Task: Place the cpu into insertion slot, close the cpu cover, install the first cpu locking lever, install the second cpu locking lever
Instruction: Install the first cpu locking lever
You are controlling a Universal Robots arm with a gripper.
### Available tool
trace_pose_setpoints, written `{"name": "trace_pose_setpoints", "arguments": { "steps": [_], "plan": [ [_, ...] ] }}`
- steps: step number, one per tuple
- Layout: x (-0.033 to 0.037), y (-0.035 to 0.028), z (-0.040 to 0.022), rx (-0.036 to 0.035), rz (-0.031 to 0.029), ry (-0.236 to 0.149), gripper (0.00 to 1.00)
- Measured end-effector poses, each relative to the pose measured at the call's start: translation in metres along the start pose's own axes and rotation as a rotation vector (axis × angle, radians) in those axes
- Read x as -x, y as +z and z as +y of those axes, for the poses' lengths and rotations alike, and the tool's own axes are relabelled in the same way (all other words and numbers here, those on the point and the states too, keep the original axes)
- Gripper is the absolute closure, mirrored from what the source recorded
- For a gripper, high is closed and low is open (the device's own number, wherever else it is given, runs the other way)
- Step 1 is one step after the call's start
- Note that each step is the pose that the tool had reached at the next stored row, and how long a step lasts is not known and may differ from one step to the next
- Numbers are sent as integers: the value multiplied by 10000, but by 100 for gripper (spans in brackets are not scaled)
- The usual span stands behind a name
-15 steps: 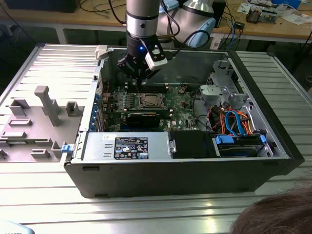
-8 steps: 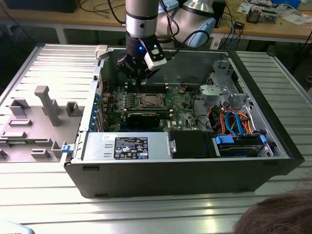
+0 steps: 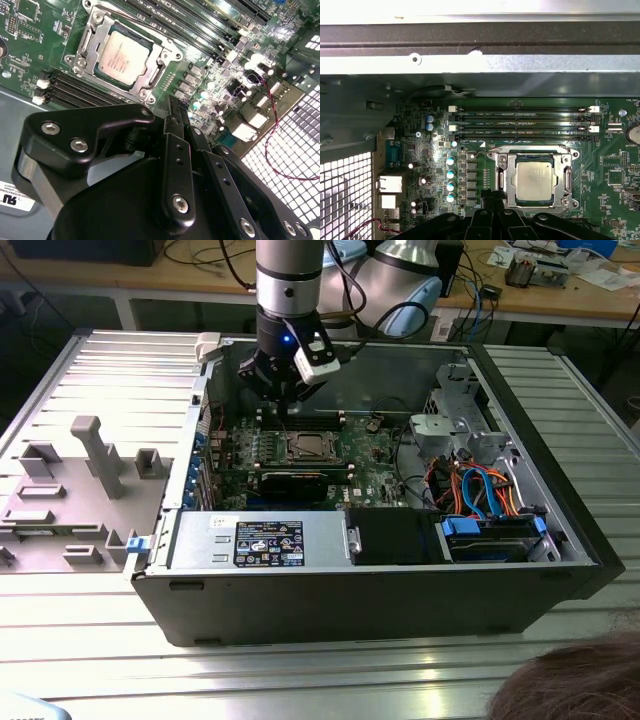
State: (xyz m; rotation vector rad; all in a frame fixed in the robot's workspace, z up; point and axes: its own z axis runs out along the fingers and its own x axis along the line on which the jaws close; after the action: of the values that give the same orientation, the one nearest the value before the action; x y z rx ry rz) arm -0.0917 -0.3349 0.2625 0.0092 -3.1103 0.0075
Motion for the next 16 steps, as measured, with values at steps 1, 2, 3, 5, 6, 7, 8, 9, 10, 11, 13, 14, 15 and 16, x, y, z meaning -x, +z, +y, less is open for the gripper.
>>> {"name": "trace_pose_setpoints", "arguments": {
  "steps": [1,2,3,5,6,7,8,9,10,11,13,14,15,16],
  "plan": [
    [-7,0,0,0,0,0,89],
    [-18,0,0,0,0,0,89],
    [-28,1,0,-1,0,0,89],
    [-36,1,0,-1,0,-1,89],
    [-38,1,0,0,0,0,89],
    [-41,1,0,-1,0,0,89],
    [-45,1,0,0,0,1,89],
    [-51,1,0,-1,0,0,89],
    [-56,1,0,-1,0,0,89],
    [-61,2,1,-1,0,0,89],
    [-72,2,1,-1,0,0,89],
    [-76,2,1,-1,0,0,89],
    [-79,2,1,0,0,0,89],
    [-82,2,1,-1,0,0,89]
  ]
}}
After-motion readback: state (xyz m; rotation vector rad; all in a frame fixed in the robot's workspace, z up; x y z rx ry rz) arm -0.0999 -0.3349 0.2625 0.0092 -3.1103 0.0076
